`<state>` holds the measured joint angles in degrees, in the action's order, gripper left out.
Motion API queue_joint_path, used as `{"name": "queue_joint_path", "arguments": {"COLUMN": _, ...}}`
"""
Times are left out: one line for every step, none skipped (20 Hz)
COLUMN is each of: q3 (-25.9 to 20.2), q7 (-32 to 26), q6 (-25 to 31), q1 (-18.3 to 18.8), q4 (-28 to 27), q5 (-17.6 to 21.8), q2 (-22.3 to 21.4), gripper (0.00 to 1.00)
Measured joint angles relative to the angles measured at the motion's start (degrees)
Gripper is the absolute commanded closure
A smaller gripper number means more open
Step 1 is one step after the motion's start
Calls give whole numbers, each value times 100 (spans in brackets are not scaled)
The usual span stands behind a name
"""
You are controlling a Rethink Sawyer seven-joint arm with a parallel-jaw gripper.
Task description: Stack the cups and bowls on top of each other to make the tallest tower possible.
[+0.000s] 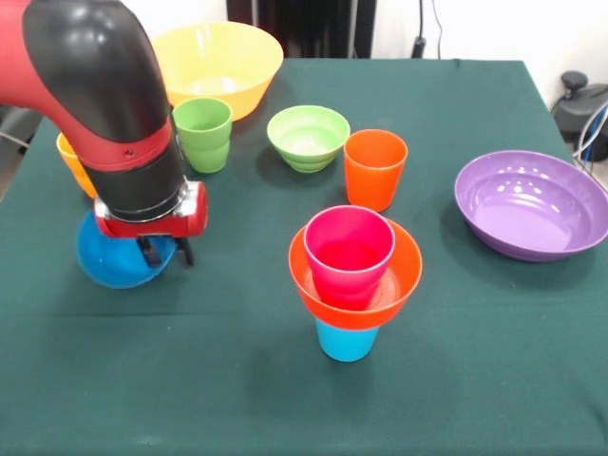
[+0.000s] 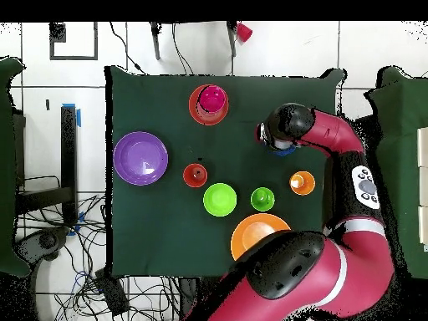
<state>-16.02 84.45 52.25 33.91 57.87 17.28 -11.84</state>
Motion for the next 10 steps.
{"name": "queue_joint_path", "arguments": {"q3": 2, "q7": 0, "q6": 5, "q1": 14, "q4": -23, "q5": -2, "q2": -51, "gripper": 100}}
{"name": "queue_joint_path", "arguments": {"q3": 4, "q7": -1, "q6": 7, "q1": 28, "q4": -53, "q5": -2, "q2": -108, "gripper": 100}}
{"name": "queue_joint_path", "arguments": {"q3": 2, "q7": -1, "q6": 0, "q1": 48, "q4": -116, "q5": -4, "q2": -192, "gripper": 100}}
{"name": "queue_joint_path", "arguments": {"q3": 1, "q7": -1, "q6": 2, "q1": 51, "q4": -140, "q5": -5, "q2": -208, "gripper": 100}}
{"name": "queue_joint_path", "arguments": {"q3": 0, "q7": -1, "q6": 2, "q1": 52, "q4": -179, "q5": -5, "q2": -224, "gripper": 100}}
{"name": "queue_joint_path", "arguments": {"q3": -2, "q7": -1, "q6": 1, "q1": 51, "q4": -210, "q5": -5, "q2": -228, "gripper": 100}}
{"name": "queue_joint_path", "arguments": {"q3": -2, "q7": -1, "q6": 2, "q1": 50, "q4": -225, "q5": -6, "q2": -228, "gripper": 100}}
{"name": "queue_joint_path", "arguments": {"q3": -3, "q7": -1, "q6": 2, "q1": 47, "q4": -259, "q5": -5, "q2": -215, "gripper": 100}}
{"name": "queue_joint_path", "arguments": {"q3": -2, "q7": -1, "q6": 2, "q1": 43, "q4": -277, "q5": -2, "q2": -199, "gripper": 100}}
{"name": "queue_joint_path", "arguments": {"q3": -3, "q7": -1, "q6": 4, "q1": 41, "q4": -284, "q5": -4, "q2": -190, "gripper": 100}}
